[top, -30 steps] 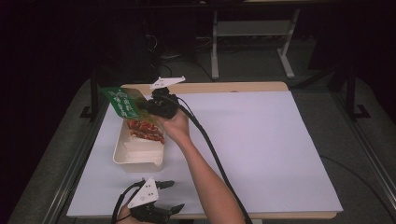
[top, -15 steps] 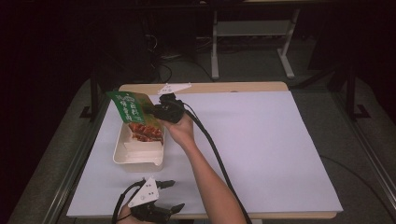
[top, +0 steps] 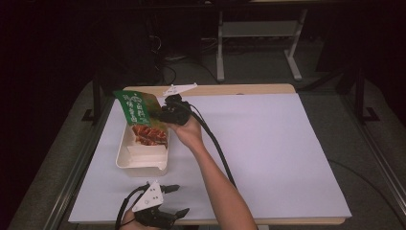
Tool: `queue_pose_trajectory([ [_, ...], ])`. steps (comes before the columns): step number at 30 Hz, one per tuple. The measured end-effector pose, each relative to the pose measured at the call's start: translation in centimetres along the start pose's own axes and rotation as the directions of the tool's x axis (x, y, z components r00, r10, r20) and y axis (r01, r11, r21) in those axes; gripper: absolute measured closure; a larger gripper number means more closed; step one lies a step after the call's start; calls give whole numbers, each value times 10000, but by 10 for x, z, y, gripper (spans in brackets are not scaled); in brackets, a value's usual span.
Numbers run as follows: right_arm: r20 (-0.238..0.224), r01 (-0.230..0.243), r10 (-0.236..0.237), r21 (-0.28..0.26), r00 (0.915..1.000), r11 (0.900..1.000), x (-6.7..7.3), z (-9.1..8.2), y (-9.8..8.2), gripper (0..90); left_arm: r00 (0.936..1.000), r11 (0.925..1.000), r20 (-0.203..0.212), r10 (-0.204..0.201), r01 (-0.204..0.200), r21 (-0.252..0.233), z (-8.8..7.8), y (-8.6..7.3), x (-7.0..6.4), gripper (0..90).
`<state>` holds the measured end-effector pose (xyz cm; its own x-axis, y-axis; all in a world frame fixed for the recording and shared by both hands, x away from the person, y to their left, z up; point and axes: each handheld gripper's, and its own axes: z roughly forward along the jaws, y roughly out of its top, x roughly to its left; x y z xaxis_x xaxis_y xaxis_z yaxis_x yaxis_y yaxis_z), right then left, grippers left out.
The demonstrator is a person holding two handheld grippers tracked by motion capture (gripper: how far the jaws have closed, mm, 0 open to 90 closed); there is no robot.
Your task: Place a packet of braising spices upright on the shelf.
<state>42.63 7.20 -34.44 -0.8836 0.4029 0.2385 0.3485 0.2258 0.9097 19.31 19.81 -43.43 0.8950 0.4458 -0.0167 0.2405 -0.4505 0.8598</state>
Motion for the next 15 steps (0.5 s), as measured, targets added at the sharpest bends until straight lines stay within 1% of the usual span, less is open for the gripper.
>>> queue_pose_trajectory([
  [2,-45,-104,105,209,9999,9997,-1,-3,0,684,10000,10000,13,-17,17,54,0,0,0,230],
  [3,-3,-77,77,363,10000,9993,-1,-4,0,666,10000,10000,-7,20,-20,55,1,0,-1,227],
  [4,-3,-77,77,363,10000,9993,-1,-4,0,666,10000,10000,-7,20,-20,55,1,0,-1,226],
  [5,164,-45,34,681,9999,9977,-2,-7,0,627,10000,9999,15,59,-59,121,2,-1,-1,226],
  [7,147,-77,65,855,9999,9963,-2,-10,0,602,10000,9999,-6,66,-66,102,3,0,-2,226],
  [11,271,63,-89,927,9996,9957,0,-20,0,569,10000,9998,-6,99,-99,189,4,0,-2,222],
  [13,320,127,-159,983,9994,9951,1,-25,0,553,10000,9998,-8,11,-11,181,5,-1,-2,222],
  [15,356,163,-201,1033,9992,9945,1,-32,-1,541,10000,9998,-4,5,-5,195,6,-1,-2,222],
])
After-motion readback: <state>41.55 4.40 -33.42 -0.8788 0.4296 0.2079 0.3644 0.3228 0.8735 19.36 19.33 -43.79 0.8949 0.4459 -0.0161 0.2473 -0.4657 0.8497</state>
